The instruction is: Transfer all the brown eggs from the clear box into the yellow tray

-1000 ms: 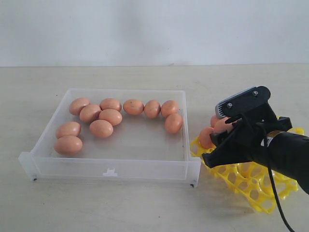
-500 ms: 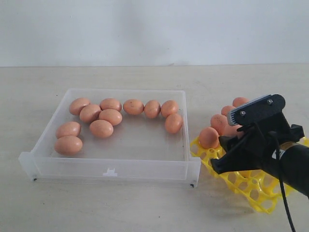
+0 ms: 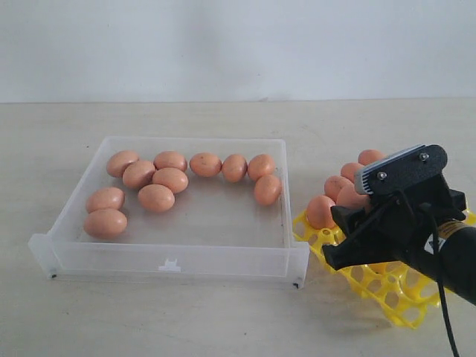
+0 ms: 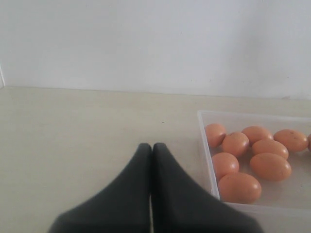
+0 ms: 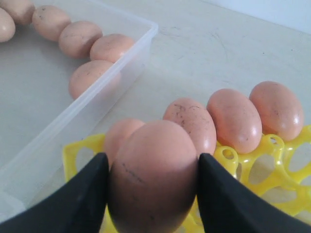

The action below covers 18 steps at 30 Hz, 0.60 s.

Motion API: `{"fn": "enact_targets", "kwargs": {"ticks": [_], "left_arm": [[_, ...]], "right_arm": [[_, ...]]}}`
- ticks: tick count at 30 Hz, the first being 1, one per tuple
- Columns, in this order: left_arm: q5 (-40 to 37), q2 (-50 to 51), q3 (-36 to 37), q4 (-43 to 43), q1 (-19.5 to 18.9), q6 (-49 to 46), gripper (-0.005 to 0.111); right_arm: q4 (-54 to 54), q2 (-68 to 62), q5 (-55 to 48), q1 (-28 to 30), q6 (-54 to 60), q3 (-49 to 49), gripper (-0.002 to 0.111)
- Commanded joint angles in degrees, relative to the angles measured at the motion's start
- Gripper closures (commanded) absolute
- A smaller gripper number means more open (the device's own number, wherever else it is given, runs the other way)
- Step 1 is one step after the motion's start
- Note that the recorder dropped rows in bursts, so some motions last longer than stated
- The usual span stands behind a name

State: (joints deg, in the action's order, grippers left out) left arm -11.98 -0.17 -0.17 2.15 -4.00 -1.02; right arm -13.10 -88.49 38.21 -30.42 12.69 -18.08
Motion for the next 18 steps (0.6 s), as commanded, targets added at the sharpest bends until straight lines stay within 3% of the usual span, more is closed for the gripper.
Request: {"fn": "enact_targets", "kwargs": {"ticks": [1, 18], "left_arm": [[0.3, 0.2, 0.2, -0.1, 0.0, -0.1, 0.111], [0.3, 0.2, 0.2, -0.1, 0.0, -0.1, 0.111]], "right_arm": [[0.7, 0.6, 1.0, 0.2, -0.3, 0.2, 0.102], [2.0, 0.4, -1.6, 0.1, -3.7, 1.6, 0.102]]}}
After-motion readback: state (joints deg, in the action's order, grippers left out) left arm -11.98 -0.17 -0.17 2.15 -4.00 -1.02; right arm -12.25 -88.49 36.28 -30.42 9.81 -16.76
